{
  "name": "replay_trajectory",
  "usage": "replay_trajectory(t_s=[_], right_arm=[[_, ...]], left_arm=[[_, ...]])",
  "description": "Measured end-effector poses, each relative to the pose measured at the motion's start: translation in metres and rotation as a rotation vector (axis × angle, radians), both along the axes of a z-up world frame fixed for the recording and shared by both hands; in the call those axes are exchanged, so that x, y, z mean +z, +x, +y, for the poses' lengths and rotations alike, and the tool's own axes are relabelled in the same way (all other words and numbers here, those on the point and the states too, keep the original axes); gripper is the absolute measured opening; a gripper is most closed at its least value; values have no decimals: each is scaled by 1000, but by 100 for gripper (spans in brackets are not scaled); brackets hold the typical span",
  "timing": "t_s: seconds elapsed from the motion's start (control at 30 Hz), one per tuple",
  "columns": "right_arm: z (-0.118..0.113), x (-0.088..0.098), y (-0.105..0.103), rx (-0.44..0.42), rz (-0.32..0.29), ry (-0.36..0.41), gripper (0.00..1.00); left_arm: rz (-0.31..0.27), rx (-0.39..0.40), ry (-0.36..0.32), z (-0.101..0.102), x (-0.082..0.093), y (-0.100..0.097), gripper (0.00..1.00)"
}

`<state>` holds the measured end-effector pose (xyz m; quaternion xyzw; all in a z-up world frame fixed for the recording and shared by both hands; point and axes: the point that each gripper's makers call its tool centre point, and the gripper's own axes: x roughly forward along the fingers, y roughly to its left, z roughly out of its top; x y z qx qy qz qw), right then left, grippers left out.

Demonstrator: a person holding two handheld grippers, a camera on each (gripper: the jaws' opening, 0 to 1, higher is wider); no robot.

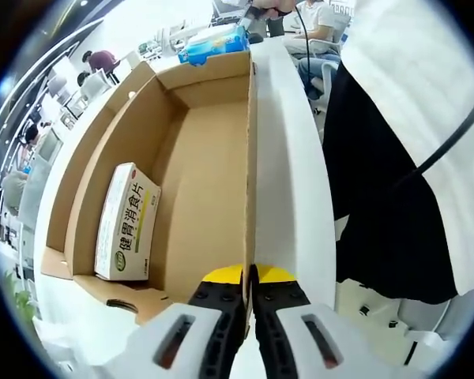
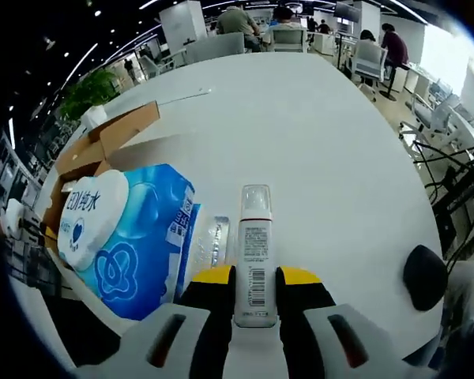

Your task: Operate the shoe box by opening the lid, removing the specified soft item, and placing it in the target area until the item is outside and the box remains undamaged.

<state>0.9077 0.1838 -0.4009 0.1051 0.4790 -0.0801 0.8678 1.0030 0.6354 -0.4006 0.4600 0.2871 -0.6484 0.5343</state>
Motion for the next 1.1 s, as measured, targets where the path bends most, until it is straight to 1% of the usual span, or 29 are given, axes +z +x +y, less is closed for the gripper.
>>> replay_trajectory(t_s=[0.07,0.1,0.13,0.2,0.27,0.3,0.33,0.37,0.43,0.6,0.63,0.67,0.73,0.77,0.8,0.97,1.03,1.07,1.1], right_arm=[[1,-4,-1,-1,6,4,19],[8,-1,-4,-4,11,9,19],[9,-2,-5,-6,15,12,19],[4,-13,-6,-8,31,20,19],[6,-16,-8,-7,32,25,19],[14,-9,-11,-11,32,28,19],[16,-8,-12,-11,33,30,19],[12,-14,-10,-10,36,30,19],[12,-18,-11,-6,47,28,19],[16,-18,-15,3,58,29,19],[8,-25,-13,4,63,30,19],[5,-27,-13,4,63,30,19],[3,-22,-11,-1,69,32,19],[2,-22,-11,-2,69,31,19],[14,-20,-15,-3,74,21,19],[19,-18,-19,-17,87,28,19],[19,-17,-18,-15,74,25,19],[16,-26,-18,-13,72,27,20],[15,-27,-18,-7,75,26,20]], left_arm=[[1,-1,0,0,0,0,2],[3,0,1,0,0,0,2],[5,0,2,0,0,0,2],[6,1,3,0,-1,0,2],[3,-2,4,1,-1,0,2],[0,-3,3,1,-1,0,2],[0,-2,3,1,-1,0,2],[1,-2,3,1,-1,0,2],[3,-3,3,0,0,0,2],[4,-3,3,0,-1,0,2],[2,-6,2,0,-1,-1,2],[2,-7,2,0,0,-1,2],[4,-8,2,0,0,-1,2],[4,-8,2,0,0,-1,2],[6,-8,4,0,0,-1,2],[4,-10,0,-1,1,-1,2],[14,-11,6,-1,1,-1,2],[20,-10,9,-1,0,0,2],[23,-10,11,0,0,0,2]])
